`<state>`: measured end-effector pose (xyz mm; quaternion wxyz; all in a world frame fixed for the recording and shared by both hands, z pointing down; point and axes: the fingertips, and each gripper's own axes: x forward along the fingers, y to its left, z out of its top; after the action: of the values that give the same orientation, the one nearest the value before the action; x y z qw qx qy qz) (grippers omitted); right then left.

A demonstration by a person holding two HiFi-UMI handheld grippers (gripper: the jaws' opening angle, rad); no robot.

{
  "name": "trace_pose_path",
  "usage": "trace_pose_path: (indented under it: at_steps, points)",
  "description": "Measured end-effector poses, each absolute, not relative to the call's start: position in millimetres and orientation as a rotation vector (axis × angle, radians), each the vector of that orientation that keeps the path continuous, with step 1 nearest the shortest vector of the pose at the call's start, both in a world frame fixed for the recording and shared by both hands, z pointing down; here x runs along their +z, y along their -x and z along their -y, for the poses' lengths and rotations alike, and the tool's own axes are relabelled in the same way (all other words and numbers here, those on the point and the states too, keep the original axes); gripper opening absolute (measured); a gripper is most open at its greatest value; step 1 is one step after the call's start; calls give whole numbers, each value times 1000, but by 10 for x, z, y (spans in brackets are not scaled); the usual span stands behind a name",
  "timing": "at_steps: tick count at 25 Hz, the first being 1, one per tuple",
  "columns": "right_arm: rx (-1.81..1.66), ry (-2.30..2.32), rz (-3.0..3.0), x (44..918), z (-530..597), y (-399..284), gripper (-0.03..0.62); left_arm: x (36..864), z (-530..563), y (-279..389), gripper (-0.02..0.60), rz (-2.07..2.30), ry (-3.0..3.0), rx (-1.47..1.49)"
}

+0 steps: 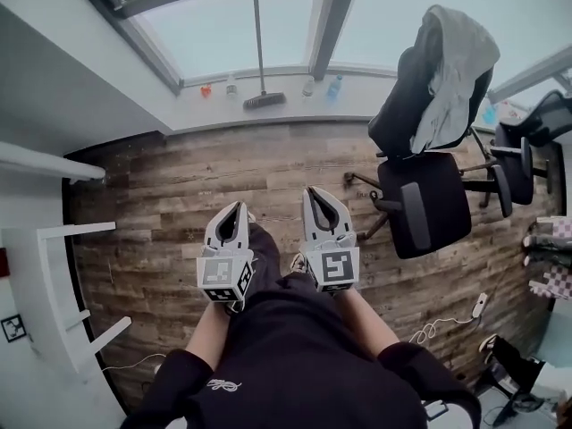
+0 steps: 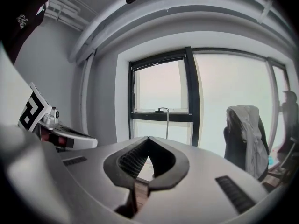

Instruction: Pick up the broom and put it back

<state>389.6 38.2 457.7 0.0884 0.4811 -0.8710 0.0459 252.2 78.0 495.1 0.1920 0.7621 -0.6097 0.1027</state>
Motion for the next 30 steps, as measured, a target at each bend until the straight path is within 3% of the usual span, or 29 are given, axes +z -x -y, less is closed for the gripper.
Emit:
trace_pose_path:
  at_steps: [18, 30]
  points:
    - [53, -1394, 2592, 4223, 1411, -2066, 21, 4630, 1090, -1061, 2, 1676, -2206, 149]
    - [115, -1405, 2541, 4520, 2395, -1906, 21, 4866, 1853, -471, 2, 1780, -2124, 125]
